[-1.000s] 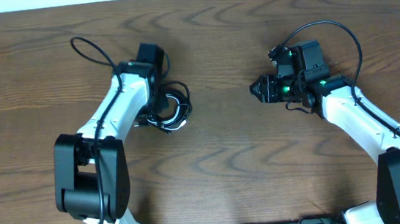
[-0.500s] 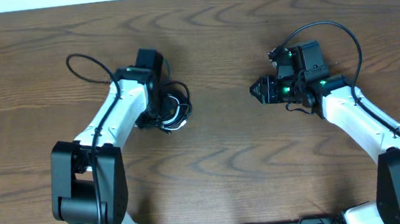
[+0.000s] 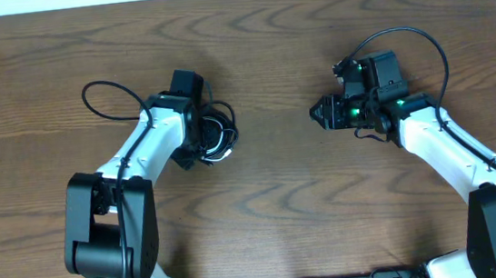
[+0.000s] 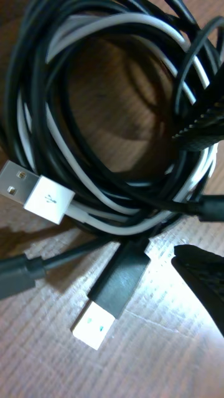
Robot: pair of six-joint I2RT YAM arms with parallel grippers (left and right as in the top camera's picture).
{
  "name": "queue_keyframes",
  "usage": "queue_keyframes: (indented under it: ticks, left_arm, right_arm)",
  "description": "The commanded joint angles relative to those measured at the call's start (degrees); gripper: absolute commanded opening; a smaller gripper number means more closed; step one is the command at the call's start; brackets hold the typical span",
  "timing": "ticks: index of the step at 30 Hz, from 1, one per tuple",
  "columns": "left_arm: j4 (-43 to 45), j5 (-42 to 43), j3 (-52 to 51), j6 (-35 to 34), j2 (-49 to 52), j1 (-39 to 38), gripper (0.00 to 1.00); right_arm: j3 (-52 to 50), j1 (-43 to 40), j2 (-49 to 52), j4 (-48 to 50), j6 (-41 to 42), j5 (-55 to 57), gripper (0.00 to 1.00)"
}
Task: Untangle cables
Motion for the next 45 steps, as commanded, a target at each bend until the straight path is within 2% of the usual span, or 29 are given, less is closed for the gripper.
queue_keyframes:
  ticks: [1,6,7,10,11,12,13,15,17,21,22,23,26,30,32,38,42,45]
  left_arm:
    - [1.57,0.04,-2.38,-3.80,0.13,0.02,0.55]
    - [8.57,0.04,-6.62,-6.78,0.13,0.02,0.53]
    - [9.51,0.07,-7.15,-6.78,0.13,0.02,0.49]
    - [9.75,0.09,-7.32,-6.71,0.13,0.02,0.23]
    - [9.77,0.13,-7.32,-6.71,0.13,0.02,0.12]
    - [9.77,0.13,-7.32,-6.71,0.13,0.02,0.08]
    - [9.79,0.13,-7.28,-6.71,0.13,0.04,0.08]
    - [10.19,1.03,-7.17,-6.54,0.02,0.22,0.08]
    - [10.73,3.82,-6.93,-5.86,-0.07,0.87,0.08]
    - [13.42,20.04,-6.10,-5.81,-0.09,5.90,0.08]
    - [14.71,25.79,-6.10,-5.81,-0.09,7.54,0.08]
    - [16.81,35.19,-6.10,-5.84,-0.09,10.12,0.08]
    - [20.70,50.62,-6.10,-5.84,-0.09,14.43,0.08]
    - [23.89,63.28,-6.10,-5.88,-0.09,17.92,0.08]
    - [24.13,65.66,-6.10,-5.88,-0.09,18.71,0.08]
    - [24.11,65.68,-6.10,-3.13,-0.09,18.34,0.08]
    - [24.09,66.99,-6.10,-1.86,-0.09,18.34,0.08]
    - [24.09,69.66,-6.10,2.40,-0.09,18.34,0.08]
  right_arm:
    - [0.22,0.24,-0.04,0.17,-0.04,0.28,0.49]
    - [0.22,0.24,-0.04,0.59,-0.04,0.28,0.50]
    - [0.22,0.24,-0.04,0.57,-0.04,0.26,0.50]
    - [0.22,0.24,-0.04,0.57,-0.04,0.26,0.50]
    - [0.22,0.24,-0.04,0.57,-0.04,0.24,0.50]
    - [0.22,0.24,-0.04,0.57,-0.02,0.24,0.50]
    - [0.22,0.24,-0.04,0.57,-0.04,0.24,0.47]
    - [0.22,0.24,-0.04,0.57,0.00,-0.11,0.37]
    - [0.22,0.24,-0.04,0.87,0.02,-2.19,0.34]
    - [0.22,0.24,-0.04,3.26,-0.07,-12.70,0.40]
    - [0.22,0.24,-0.04,4.09,-0.07,-15.34,0.43]
    - [0.22,0.24,-0.04,5.14,-0.07,-18.88,0.46]
    - [0.22,0.37,-0.04,6.19,-0.04,-23.41,0.47]
    - [0.22,1.40,-0.04,8.92,0.52,-26.64,0.47]
    - [0.22,2.10,-0.04,12.33,2.38,-26.60,0.47]
    - [0.22,6.29,-0.04,27.96,10.05,-25.57,0.45]
    - [0.22,10.16,-0.04,31.08,13.94,-17.99,0.44]
    - [0.22,13.35,-0.04,30.82,13.86,-13.16,0.43]
